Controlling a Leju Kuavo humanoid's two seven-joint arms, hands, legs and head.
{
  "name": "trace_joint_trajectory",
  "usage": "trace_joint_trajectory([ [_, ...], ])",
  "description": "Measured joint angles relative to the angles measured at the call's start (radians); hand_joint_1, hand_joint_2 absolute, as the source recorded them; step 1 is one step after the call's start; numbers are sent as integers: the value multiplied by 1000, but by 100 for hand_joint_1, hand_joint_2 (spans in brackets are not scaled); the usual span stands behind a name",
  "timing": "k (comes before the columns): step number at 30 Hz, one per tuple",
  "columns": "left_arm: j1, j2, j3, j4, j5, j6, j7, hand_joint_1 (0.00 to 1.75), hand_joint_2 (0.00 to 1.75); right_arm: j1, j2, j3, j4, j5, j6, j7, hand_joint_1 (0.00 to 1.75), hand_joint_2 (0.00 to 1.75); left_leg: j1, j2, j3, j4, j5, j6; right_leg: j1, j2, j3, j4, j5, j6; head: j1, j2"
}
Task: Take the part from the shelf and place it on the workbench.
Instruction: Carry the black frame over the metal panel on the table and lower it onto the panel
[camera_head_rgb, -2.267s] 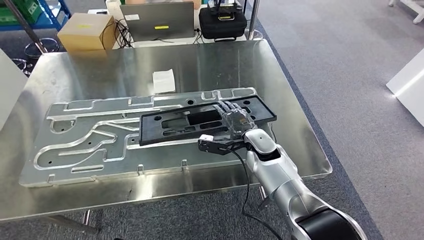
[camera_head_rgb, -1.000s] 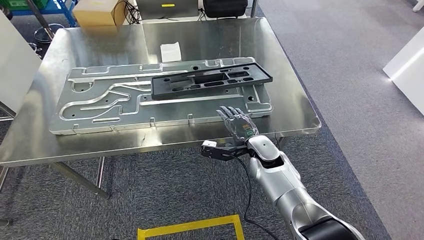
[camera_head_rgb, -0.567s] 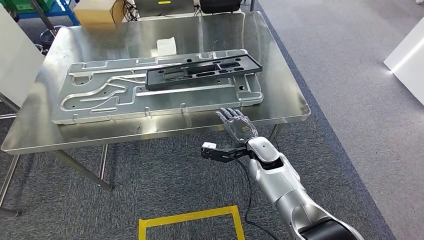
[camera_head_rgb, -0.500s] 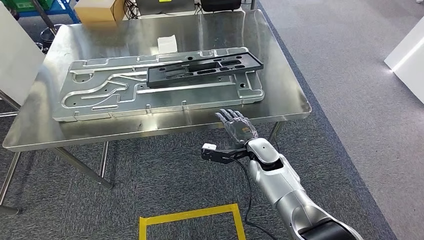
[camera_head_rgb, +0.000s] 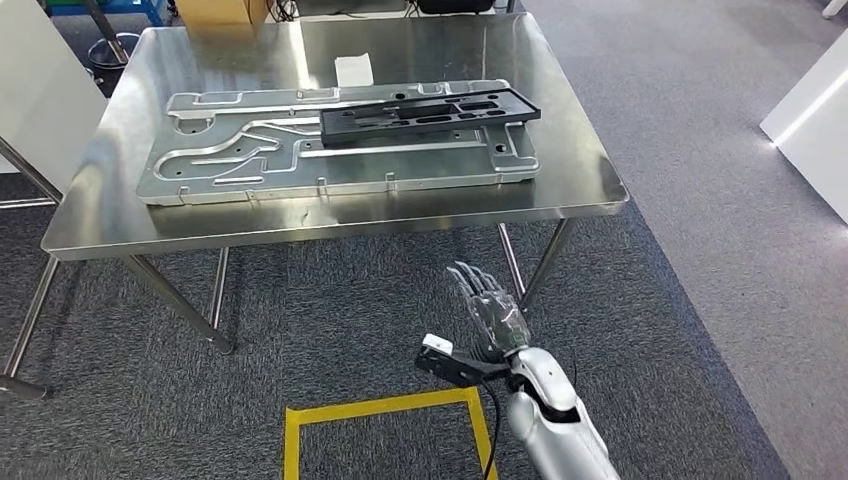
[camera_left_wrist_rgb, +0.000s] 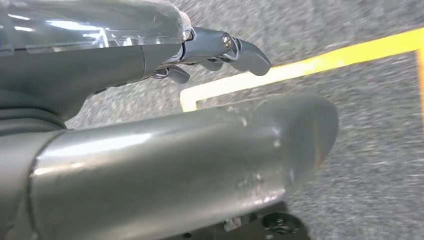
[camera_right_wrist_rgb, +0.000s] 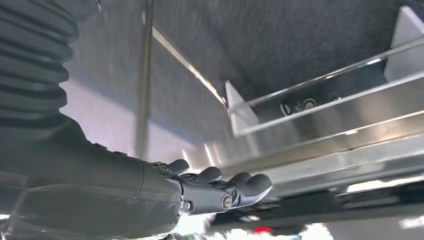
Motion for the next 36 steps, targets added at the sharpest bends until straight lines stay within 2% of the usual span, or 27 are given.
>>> trace_joint_trajectory([
  [2, 5, -8, 12, -1, 6, 0, 0, 0, 0, 62, 11, -39, -75, -20, -5, -18, 0, 0, -2, 1, -12, -2, 18, -10, 6, 0, 101, -147, -15, -11, -1, 0],
  [3, 6, -11, 17, -1, 8, 0, 0, 0, 0, 81, 15, -53, -103, -24, -6, -23, 0, 0, -1, 2, -13, -7, 29, -17, 10, 1, 127, -193, -26, -15, -1, 0],
  [5, 8, -15, 26, -2, 9, 0, 0, 0, 0, 110, 20, -73, -141, -26, -5, -28, 0, 0, 1, 6, -15, -20, 49, -30, 12, 1, 125, -219, -13, -24, 2, 0],
  [6, 10, -17, 31, -2, 9, -1, 0, 0, 0, 121, 23, -80, -154, -26, -4, -30, 0, 0, 2, 6, -19, -18, 41, -35, 11, 0, 117, -225, 1, -31, 3, 0],
  [7, 11, -17, 34, -2, 9, -1, 1, 0, 0, 131, 26, -86, -165, -26, -2, -30, 0, 0, 2, 5, -27, 1, 10, -40, 8, -2, 106, -229, 16, -39, 1, 0],
  [8, 12, -18, 36, -2, 9, -1, 1, 0, 0, 138, 30, -90, -173, -26, -1, -31, 0, 0, 3, 5, -38, 39, -41, -43, 6, -4, 92, -232, 31, -46, -2, 0],
  [10, 13, -18, 39, -2, 9, -1, 3, 0, 0, 149, 35, -97, -186, -26, 0, -31, 0, 0, 4, 5, -60, 163, -150, -48, 9, -6, 57, -228, 58, -52, -7, 0],
  [11, 13, -19, 40, -2, 9, -1, 3, 0, 0, 154, 36, -100, -191, -28, 0, -31, 0, 0, 4, 5, -64, 223, -173, -50, 11, -7, 38, -225, 71, -52, -7, 0],
  [12, 12, -19, 41, -2, 10, -1, 3, 0, 0, 159, 38, -105, -195, -34, 0, -32, 0, 0, 4, 5, -58, 265, -169, -52, 13, -8, 17, -220, 84, -52, -8, 0],
  [14, 12, -19, 47, -4, 19, -1, 3, 0, 0, 181, 44, -122, -211, -69, 0, -37, 0, 0, 3, 5, -1, 257, -109, -51, 14, -9, -27, -205, 107, -48, -8, 0],
  [15, 11, -20, 52, -7, 27, -1, 3, 0, 0, 199, 50, -136, -226, -102, 5, -43, 0, 0, 3, 4, 54, 203, -96, -48, 13, -10, -47, -195, 117, -44, -8, 0],
  [16, 11, -22, 57, -12, 36, -1, 3, 0, 0, 222, 58, -157, -245, -145, 16, -52, 0, 0, 1, 3, 121, 122, -106, -44, 14, -11, -62, -186, 125, -40, -8, 0],
  [18, 11, -29, 72, -25, 53, -2, 2, 0, 0, 276, 80, -213, -286, -266, 70, -84, 0, 87, -5, 2, 213, -10, -157, -30, 15, -14, -74, -175, 141, -29, -8, 0],
  [19, 13, -35, 81, -34, 59, -3, 3, 0, 0, 305, 97, -254, -304, -349, 119, -105, 0, 131, -10, 2, 229, -42, -169, -22, 15, -16, -75, -176, 151, -23, -8, 0],
  [20, 15, -41, 91, -42, 64, -3, 3, 0, 0, 333, 116, -304, -317, -448, 185, -130, 0, 175, -10, 3, 224, -47, -164, -12, 14, -17, -76, -180, 161, -17, -8, 0],
  [21, 17, -46, 102, -50, 68, -4, 4, 0, 0, 360, 135, -364, -324, -558, 268, -157, 0, 131, -10, 5, 215, -49, -151, -3, 12, -14, -80, -180, 157, -10, -10, 0],
  [22, 18, -50, 112, -57, 70, -5, 4, 0, 0, 383, 149, -427, -319, -654, 363, -185, 0, 87, -8, 7, 203, -50, -137, 7, 9, -10, -87, -168, 132, -3, -10, 0],
  [24, 20, -55, 129, -67, 75, -5, 1, 0, 0, 406, 163, -574, -271, -764, 558, -266, 0, 0, -6, 13, 170, -52, -108, 20, 5, -1, -112, -90, 24, 10, -9, 0],
  [25, 21, -56, 137, -70, 78, -5, -2, 0, 0, 406, 164, -657, -227, -763, 631, -311, 0, 0, -7, 14, 152, -51, -93, 24, 3, 1, -124, -28, -30, 16, -6, 0],
  [26, 21, -57, 144, -73, 80, -5, -5, 0, 0, 403, 164, -738, -178, -737, 676, -346, 0, 0, -8, 14, 133, -50, -79, 24, 1, 2, -131, 36, -60, 21, -6, 0],
  [27, 21, -59, 151, -75, 82, -5, -9, 0, 0, 397, 164, -825, -121, -695, 701, -366, 0, 0, -9, 14, 114, -48, -65, 24, -1, 2, -130, 86, -60, 24, -6, 0],
  [29, 21, -63, 163, -78, 83, -4, -14, 0, 0, 379, 162, -985, -1, -623, 709, -358, 0, 0, -10, 14, 76, -42, -39, 19, -4, 2, -85, 101, -1, 25, -5, 0],
  [30, 19, -66, 169, -80, 83, -3, -16, 0, 0, 368, 160, -1063, 64, -593, 704, -346, 0, 0, -10, 14, 59, -38, -27, 15, -5, 2, -34, 54, 21, 23, -5, 0],
  [31, 18, -67, 173, -81, 83, -2, -18, 0, 0, 355, 158, -1130, 124, -571, 691, -333, 0, 0, -12, 14, 45, -34, -17, 11, -3, 2, 38, -23, 22, 19, -4, 0],
  [33, 13, -72, 181, -83, 84, -1, -22, 0, 0, 327, 157, -1234, 223, -535, 646, -302, 0, 0, -15, 17, 28, -27, 1, -1, 2, 4, 158, -184, -23, 4, -4, 0],
  [34, 10, -74, 183, -85, 84, -1, -24, 0, 0, 314, 156, -1278, 266, -520, 620, -283, 0, 0, -16, 19, 23, -27, 10, -7, 5, 5, 186, -230, -40, -4, -4, 0],
  [36, 6, -76, 189, -88, 84, 1, -27, 0, 0, 295, 157, -1355, 343, -492, 567, -238, 0, 0, -13, 21, 15, -27, 21, -21, 7, 4, 178, -251, -39, -24, -4, 0],
])
